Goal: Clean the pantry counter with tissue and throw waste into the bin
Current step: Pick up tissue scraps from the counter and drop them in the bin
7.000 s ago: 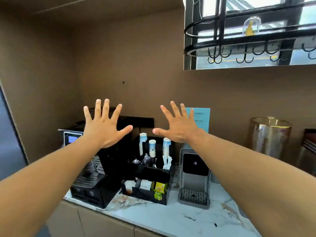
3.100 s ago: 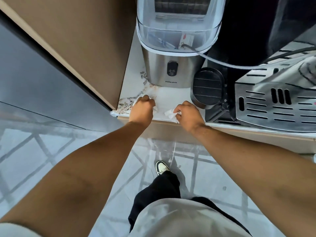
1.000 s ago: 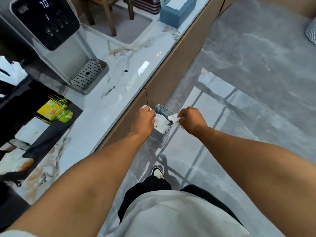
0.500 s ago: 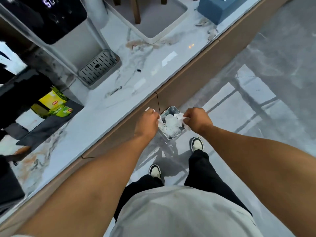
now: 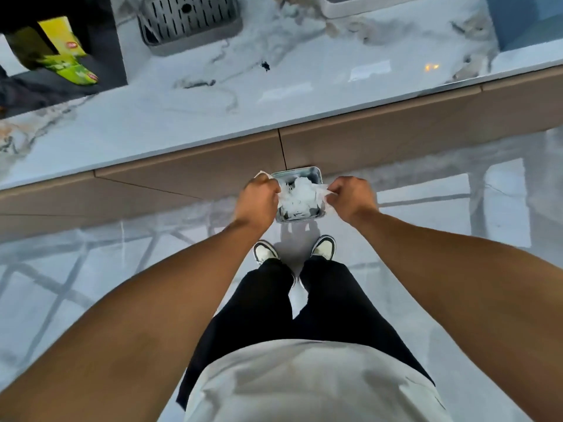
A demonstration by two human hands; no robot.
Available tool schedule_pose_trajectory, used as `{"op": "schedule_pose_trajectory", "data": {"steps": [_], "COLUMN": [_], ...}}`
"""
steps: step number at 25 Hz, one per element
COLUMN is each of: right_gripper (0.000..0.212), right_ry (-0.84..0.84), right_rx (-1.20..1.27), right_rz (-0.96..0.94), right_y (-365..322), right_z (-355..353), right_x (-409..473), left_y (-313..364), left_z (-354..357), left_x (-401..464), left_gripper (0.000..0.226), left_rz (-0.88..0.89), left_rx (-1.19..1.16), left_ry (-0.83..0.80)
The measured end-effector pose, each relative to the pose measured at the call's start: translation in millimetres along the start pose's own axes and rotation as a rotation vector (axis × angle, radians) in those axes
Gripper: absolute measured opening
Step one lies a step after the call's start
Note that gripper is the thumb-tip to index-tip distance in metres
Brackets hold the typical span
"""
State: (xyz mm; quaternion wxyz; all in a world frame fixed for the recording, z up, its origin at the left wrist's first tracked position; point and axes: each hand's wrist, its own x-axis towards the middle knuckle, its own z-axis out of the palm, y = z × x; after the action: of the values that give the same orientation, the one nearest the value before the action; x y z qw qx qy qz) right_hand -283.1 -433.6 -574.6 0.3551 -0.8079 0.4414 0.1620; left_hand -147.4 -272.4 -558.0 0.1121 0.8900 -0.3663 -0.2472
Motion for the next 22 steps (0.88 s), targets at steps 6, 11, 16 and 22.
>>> {"op": "schedule_pose_trajectory", "data": {"steps": [6, 11, 16, 22], "right_gripper": [0.007, 0.008, 0.016, 0.013], "right_ry": [-0.036, -0.085, -0.123, -0.049], "right_rx": [0.045, 0.02, -0.063, -0.092], "right_rz": [0.012, 0.041, -0.044, -0.019], "right_y": [27, 56, 79, 100], "right_z": [40, 89, 153, 212], "right_x": [48, 92, 146, 190], "left_y": [-9, -36, -69, -94], "left_z": [59, 119, 189, 254], "left_x": [25, 52, 91, 121], "left_gripper": [0.024, 0.025, 0.025, 0.027], "left_rz": [-0.115, -0.168, -0.16, -0.161], "left_rx": [-0.08, -0.129, -0.104, -0.117], "left_ry": [-0.017, -0.079, -0.15, -0.188]}}
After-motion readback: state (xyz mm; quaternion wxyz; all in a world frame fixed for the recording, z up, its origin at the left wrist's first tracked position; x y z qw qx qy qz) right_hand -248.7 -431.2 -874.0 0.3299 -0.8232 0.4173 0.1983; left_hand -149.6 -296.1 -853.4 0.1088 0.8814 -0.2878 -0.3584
